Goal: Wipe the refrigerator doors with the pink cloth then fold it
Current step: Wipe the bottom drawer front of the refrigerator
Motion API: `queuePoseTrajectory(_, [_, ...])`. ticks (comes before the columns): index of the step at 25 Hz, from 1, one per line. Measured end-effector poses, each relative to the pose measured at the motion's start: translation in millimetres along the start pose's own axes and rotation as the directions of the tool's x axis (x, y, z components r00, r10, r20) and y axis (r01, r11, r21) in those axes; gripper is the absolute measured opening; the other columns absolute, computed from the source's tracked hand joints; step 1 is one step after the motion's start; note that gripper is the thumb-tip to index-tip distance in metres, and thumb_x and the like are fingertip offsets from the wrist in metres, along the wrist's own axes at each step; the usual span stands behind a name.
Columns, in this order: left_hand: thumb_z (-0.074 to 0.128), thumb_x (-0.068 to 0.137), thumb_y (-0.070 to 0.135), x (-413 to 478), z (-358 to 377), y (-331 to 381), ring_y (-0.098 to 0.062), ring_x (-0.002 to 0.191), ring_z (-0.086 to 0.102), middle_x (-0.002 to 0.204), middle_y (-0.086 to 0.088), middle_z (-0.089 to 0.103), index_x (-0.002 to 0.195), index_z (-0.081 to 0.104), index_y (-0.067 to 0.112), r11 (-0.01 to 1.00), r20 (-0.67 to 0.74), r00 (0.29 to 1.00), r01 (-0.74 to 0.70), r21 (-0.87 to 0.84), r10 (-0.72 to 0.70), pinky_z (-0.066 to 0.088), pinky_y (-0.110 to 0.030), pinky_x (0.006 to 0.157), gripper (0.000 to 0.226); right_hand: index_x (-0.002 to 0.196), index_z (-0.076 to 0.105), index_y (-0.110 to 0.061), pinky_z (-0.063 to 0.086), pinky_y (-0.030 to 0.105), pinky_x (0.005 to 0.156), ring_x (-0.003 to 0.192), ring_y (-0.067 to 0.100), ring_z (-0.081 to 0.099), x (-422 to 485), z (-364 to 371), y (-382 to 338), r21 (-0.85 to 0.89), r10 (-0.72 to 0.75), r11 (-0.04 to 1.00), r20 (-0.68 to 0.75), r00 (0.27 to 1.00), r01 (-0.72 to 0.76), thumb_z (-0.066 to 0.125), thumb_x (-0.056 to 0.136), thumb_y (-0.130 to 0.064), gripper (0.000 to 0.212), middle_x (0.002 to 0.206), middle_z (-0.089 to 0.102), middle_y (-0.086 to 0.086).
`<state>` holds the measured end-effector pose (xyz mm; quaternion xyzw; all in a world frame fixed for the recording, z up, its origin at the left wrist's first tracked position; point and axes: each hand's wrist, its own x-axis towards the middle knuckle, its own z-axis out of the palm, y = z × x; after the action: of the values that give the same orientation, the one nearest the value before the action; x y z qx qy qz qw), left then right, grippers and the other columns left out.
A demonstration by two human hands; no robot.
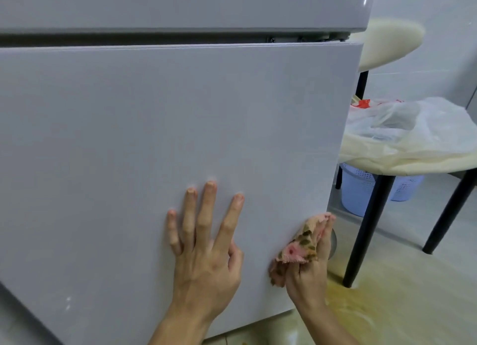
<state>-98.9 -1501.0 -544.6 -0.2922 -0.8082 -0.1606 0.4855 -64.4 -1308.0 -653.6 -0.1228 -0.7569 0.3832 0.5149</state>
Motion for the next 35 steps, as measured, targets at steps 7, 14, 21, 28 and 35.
queuePoseTrajectory(7, [0.058,0.089,0.029,-4,-20,-31,-0.037,0.162,0.003,0.175,-0.011,0.006,0.160,0.038,0.023,0.986,-0.035,0.985,0.167,-0.016,-0.168,0.003,-0.062,0.128,0.074,0.166,0.020,-0.021,0.006,0.057,0.130,0.157,0.048,0.013,129,6,-104,-0.220,-0.411,0.903,-0.197,0.890,0.368,0.030,0.108,-0.024,0.060,0.168,0.021,0.029])
queuePoseTrajectory(14, [0.048,0.099,0.028,-4,-34,-68,-0.034,0.163,0.005,0.175,-0.013,0.010,0.162,0.031,0.018,0.979,-0.073,0.976,0.206,0.000,-0.206,0.008,-0.059,0.129,0.066,0.168,0.014,-0.020,0.009,0.040,0.132,0.163,0.021,0.004,49,68,-154,-0.172,-0.619,0.762,0.089,0.780,0.624,0.042,0.108,-0.035,0.067,0.176,0.005,0.007])
queuePoseTrajectory(21, [0.048,0.097,0.025,-31,-45,-88,-0.035,0.163,0.003,0.176,-0.009,0.006,0.163,0.029,0.015,0.973,-0.008,0.973,0.229,0.009,-0.229,0.004,-0.059,0.129,0.069,0.137,0.058,-0.009,0.040,0.040,0.121,0.147,0.021,0.047,64,14,-132,-0.004,-0.759,0.638,0.166,0.630,0.770,0.075,0.092,-0.002,0.049,0.155,0.042,0.014])
queuePoseTrajectory(28, [0.046,0.097,0.025,-23,-48,-78,-0.035,0.163,0.004,0.175,-0.011,0.010,0.163,0.027,0.016,0.976,-0.018,0.976,0.216,-0.023,-0.216,0.003,-0.057,0.130,0.069,0.163,0.032,-0.027,0.003,0.056,0.129,0.163,0.023,0.010,62,32,-108,-0.347,-0.597,0.747,0.023,0.802,0.566,0.047,0.106,-0.038,0.060,0.177,-0.003,0.000])
queuePoseTrajectory(35, [0.044,0.099,0.025,-30,-61,-116,-0.034,0.163,0.002,0.174,-0.013,0.010,0.165,0.019,0.017,0.962,-0.069,0.959,0.274,0.004,-0.273,0.001,-0.055,0.130,0.071,0.167,0.013,-0.015,0.003,0.049,0.131,0.161,0.035,0.006,78,82,-184,-0.269,-0.477,0.866,-0.194,0.857,0.421,0.035,0.113,-0.032,0.061,0.172,0.009,0.023])
